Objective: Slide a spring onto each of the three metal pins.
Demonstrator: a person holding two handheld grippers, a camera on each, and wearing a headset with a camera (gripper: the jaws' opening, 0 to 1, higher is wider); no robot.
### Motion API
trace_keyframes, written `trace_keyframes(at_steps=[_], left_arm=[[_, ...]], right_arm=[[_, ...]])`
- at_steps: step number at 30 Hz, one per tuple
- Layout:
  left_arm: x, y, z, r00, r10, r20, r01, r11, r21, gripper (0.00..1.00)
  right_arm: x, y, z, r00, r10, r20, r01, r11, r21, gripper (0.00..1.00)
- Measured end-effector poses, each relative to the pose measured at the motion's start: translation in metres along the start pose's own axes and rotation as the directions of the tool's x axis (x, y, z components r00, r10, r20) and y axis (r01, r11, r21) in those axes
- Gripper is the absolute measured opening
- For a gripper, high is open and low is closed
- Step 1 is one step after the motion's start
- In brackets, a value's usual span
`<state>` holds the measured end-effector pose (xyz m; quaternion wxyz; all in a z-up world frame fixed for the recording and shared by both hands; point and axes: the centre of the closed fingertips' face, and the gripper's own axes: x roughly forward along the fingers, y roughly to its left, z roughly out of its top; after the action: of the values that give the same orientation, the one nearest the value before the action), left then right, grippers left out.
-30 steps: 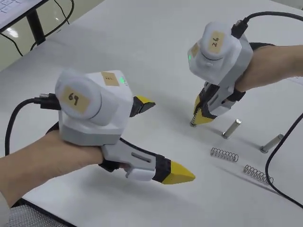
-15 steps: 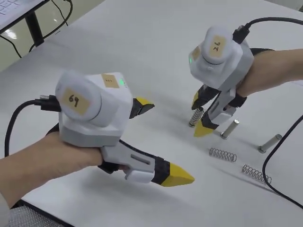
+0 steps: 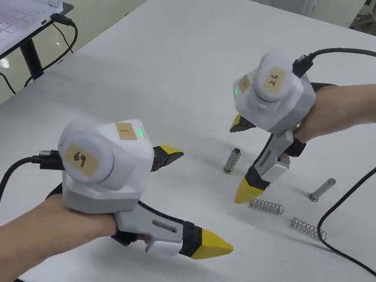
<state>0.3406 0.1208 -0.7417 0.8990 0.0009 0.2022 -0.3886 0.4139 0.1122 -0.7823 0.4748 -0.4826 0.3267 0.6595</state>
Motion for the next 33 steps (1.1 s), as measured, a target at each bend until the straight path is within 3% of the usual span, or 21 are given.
trace_keyframes(at_steps=[10, 15, 19, 22, 24, 25, 26, 30, 32, 33], left_arm=[[-0.008, 0.005, 0.005, 1.0, 0.004, 0.001, -0.004, 1.0, 0.01, 0.98], [-0.011, 0.009, 0.008, 0.9999, 0.009, 0.004, -0.01, 1.0, 0.013, 0.98], [-0.013, 0.011, 0.009, 1.0, 0.009, 0.0, -0.009, 1.0, 0.029, 0.98], [-0.013, 0.012, 0.012, 1.0, 0.006, 0.003, -0.006, 1.0, 0.024, 0.98], [-0.011, 0.012, 0.012, 1.0, 0.008, -0.003, -0.008, 0.999, 0.037, 0.98], [-0.011, 0.012, 0.012, 1.0, 0.008, -0.003, -0.008, 0.999, 0.038, 0.98], [-0.009, 0.011, 0.015, 1.0, 0.007, 0.006, -0.007, 0.999, 0.038, 0.98], [-0.004, 0.006, 0.02, 1.0, -0.001, 0.008, 0.001, 0.999, 0.054, 0.97], [-0.002, 0.003, 0.021, 0.9999, -0.007, 0.013, 0.006, 0.998, 0.057, 0.98], [-0.001, 0.001, 0.022, 0.9999, -0.011, 0.011, 0.01, 0.998, 0.058, 0.97]], right_arm=[[-0.011, 0.012, 0.006, 0.995, -0.04, 0.091, 0.033, 0.997, 0.076, 0.91], [-0.014, 0.015, 0.007, 0.9861, -0.073, 0.149, 0.053, 0.99, 0.133, 0.91], [-0.023, 0.015, 0.008, 0.9732, -0.109, 0.202, 0.068, 0.977, 0.2, 0.91], [-0.039, 0.013, 0.003, 0.9525, -0.18, 0.246, 0.113, 0.959, 0.26, 0.9], [-0.05, 0.019, 0.001, 0.9355, -0.204, 0.288, 0.113, 0.946, 0.305, 0.9], [-0.051, 0.021, 0.001, 0.932, -0.207, 0.297, 0.111, 0.944, 0.311, 0.9], [-0.058, 0.023, -0.002, 0.9174, -0.236, 0.321, 0.123, 0.935, 0.334, 0.9], [-0.065, 0.031, -0.014, 0.8942, -0.294, 0.338, 0.158, 0.913, 0.375, 0.9], [-0.069, 0.034, -0.017, 0.8705, -0.333, 0.363, 0.179, 0.9, 0.397, 0.9], [-0.071, 0.037, -0.019, 0.8619, -0.35, 0.367, 0.179, 0.887, 0.425, 0.91]])
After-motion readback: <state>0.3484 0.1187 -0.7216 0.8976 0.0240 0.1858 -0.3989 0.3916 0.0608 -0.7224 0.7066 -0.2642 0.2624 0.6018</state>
